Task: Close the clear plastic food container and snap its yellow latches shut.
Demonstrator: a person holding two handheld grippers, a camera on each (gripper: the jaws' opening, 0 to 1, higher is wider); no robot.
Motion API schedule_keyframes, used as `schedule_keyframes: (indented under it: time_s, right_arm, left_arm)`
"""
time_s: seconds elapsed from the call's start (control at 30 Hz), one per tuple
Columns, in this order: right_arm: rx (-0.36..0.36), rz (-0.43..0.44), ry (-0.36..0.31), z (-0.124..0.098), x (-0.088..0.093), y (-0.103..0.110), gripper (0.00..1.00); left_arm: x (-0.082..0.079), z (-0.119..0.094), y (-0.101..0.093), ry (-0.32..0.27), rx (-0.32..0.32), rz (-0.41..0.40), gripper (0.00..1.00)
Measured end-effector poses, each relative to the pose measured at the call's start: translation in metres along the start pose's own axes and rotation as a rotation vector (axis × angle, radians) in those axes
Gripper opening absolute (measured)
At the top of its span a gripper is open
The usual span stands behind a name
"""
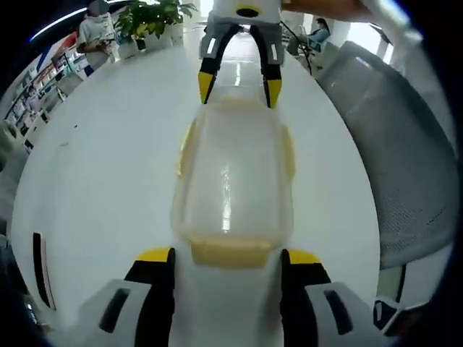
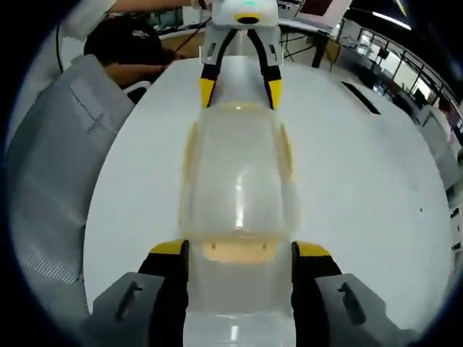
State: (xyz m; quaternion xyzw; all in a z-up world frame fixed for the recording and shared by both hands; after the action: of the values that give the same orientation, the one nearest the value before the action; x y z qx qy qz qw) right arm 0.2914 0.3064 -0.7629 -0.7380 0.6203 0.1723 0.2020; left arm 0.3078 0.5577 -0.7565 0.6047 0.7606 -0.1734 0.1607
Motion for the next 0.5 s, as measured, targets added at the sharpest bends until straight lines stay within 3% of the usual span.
schedule_keyframes:
  time_s: [0.03, 0.2, 0.5]
  right_arm:
    - [0.026, -0.014, 0.022, -0.0022, 0.0001, -0.0038, 0.50]
    - [0.013, -0.028, 0.035, -0.0013, -0.0009, -0.0032, 0.50]
    - [-0.004, -0.022, 0.089, -0.0008, -0.0049, -0.0043, 0.51]
  left_arm:
    - [-0.0008, 0.0001, -0.0004, 0.005, 0.003, 0.007, 0.53]
    - [-0.0057, 0.0015, -0.0042, 0.015, 0.026, 0.052, 0.46]
    - [-0.0074, -0.0008, -0.0012, 0.026, 0.019, 0.048, 0.43]
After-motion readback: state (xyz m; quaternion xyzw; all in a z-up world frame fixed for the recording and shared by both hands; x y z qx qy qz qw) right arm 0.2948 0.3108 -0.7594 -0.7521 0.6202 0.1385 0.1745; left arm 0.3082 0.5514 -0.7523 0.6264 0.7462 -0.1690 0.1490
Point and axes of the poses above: the point that each gripper's makers call its tool centre point, and the gripper's own axes: z roughly forward along the fingers, y roughly to its left, x roughly out of its underside, the point moved 10 cm from there along -z, roughly backward along the fingers, and after that the axes turned 12 degrees about -z, right-handed, at the moved point
